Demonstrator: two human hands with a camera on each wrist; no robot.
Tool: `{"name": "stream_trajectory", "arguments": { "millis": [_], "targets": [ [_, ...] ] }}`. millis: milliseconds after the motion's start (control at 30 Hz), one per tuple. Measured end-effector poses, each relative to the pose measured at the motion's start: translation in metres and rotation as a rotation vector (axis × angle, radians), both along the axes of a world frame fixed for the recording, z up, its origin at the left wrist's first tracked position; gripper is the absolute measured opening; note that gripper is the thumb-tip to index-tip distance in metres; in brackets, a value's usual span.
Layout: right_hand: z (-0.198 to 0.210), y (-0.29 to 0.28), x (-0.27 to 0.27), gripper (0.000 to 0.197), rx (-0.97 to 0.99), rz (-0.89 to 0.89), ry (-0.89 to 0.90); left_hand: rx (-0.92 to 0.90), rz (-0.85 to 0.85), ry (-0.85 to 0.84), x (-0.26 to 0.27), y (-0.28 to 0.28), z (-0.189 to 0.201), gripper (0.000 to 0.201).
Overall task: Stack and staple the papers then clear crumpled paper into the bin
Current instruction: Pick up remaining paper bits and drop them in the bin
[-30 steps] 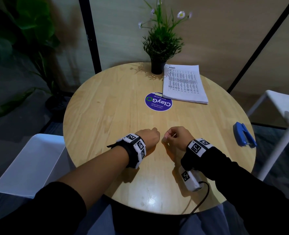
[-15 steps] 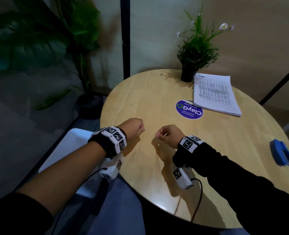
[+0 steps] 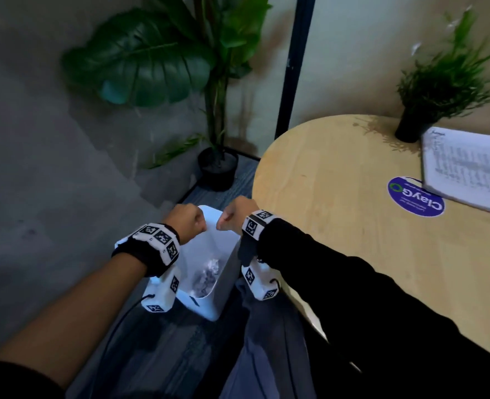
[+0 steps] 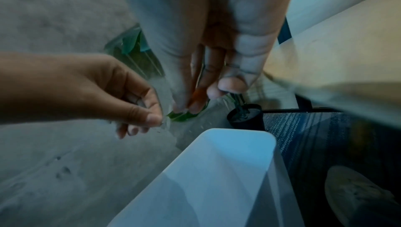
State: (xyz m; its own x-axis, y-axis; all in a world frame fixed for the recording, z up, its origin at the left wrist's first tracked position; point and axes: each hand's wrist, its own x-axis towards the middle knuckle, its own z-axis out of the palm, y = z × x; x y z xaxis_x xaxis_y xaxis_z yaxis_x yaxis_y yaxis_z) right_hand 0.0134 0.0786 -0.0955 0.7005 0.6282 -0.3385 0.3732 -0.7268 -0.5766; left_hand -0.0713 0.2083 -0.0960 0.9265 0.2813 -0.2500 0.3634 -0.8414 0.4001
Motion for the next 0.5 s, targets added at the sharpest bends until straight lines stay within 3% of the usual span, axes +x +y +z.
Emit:
{"name": "stream_trajectory", "arguments": {
  "millis": [233,367,433,500],
  "targets": [
    [-0.024,0.029,-0.005,0.018,-0.113,-0.031,0.010,0.018,0.082,0.045,-0.004,0.018,-0.016,0.007],
    [-0.025,0.036,-0.007,0.019,-0.158,-0.040,-0.031,-0.047,0.113,0.083,-0.007,0.018,-0.021,0.028],
    [-0.027,0.039,-0.008,0.026,-0.158,-0.033,-0.022,-0.118,0.137,0.098,-0.008,0.019,-0.023,0.012],
    [-0.028,0.041,-0.011,0.018,-0.161,-0.028,0.000,-0.149,0.152,0.100,-0.011,0.022,-0.025,0.016]
  ]
}}
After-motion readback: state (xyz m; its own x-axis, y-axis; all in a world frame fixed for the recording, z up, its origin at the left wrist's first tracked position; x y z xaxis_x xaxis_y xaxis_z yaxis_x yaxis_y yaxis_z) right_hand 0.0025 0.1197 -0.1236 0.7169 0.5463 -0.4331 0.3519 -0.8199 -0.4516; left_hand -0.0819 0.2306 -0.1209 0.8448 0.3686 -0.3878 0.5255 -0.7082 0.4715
